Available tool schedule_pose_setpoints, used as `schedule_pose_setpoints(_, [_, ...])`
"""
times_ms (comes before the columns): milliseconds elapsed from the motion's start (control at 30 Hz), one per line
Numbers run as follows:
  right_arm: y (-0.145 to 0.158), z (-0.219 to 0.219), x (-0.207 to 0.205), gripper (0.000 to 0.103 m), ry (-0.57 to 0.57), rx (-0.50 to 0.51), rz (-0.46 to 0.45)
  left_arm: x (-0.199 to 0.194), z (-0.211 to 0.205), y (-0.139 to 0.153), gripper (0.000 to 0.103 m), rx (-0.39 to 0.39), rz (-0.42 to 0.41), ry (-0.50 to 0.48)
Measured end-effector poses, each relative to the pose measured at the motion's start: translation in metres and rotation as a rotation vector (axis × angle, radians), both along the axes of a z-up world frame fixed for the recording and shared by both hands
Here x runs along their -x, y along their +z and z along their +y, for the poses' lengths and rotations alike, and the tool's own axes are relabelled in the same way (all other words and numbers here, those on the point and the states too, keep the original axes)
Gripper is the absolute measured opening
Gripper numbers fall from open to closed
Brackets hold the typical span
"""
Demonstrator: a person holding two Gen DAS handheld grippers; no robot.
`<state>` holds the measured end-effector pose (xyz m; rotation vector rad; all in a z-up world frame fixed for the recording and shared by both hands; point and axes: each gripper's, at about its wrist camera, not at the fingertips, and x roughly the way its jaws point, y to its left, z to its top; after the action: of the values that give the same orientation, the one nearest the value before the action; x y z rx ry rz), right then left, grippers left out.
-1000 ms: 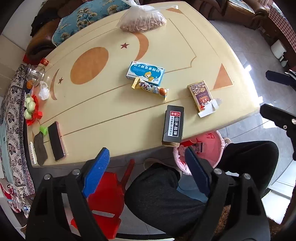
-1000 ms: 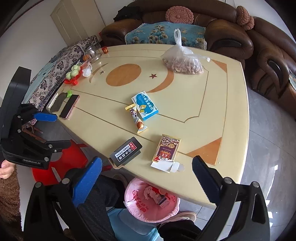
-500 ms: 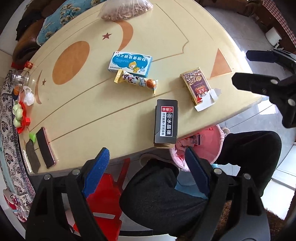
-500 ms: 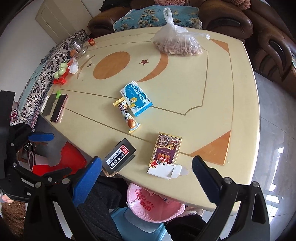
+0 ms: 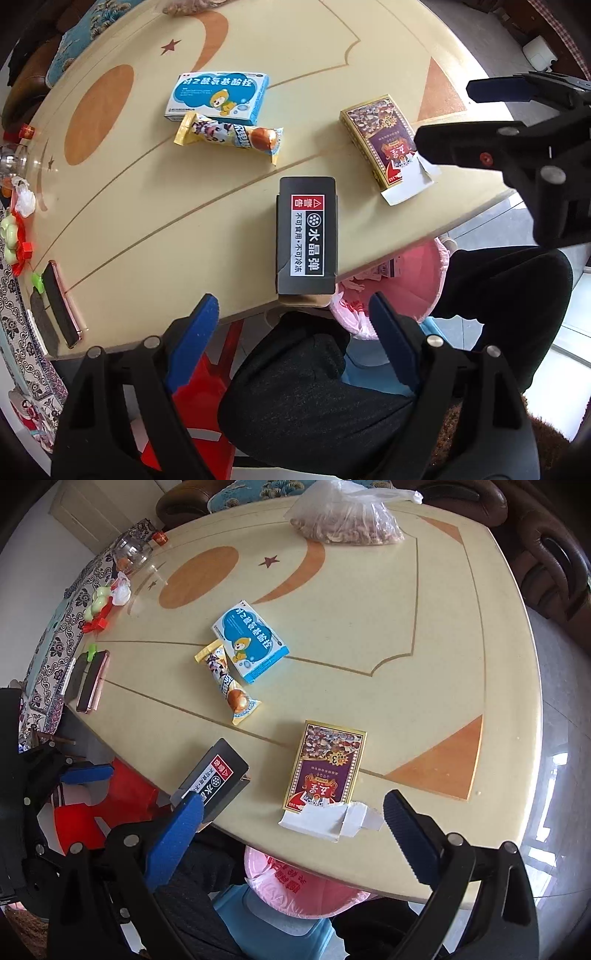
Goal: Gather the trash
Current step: 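Grasp the black crystal-ball box with the left gripper while the right gripper grasps the purple card box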
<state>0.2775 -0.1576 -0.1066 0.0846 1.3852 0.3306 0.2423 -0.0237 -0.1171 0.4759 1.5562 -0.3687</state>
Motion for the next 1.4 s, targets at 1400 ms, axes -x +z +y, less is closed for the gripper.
schedule_pose_setpoints(1400, [-0.105,0.029,-0.034,0.094,0.021,0.180,0.107,-0.019,-0.022,-0.088,0.071,0.027,0.076,0.010])
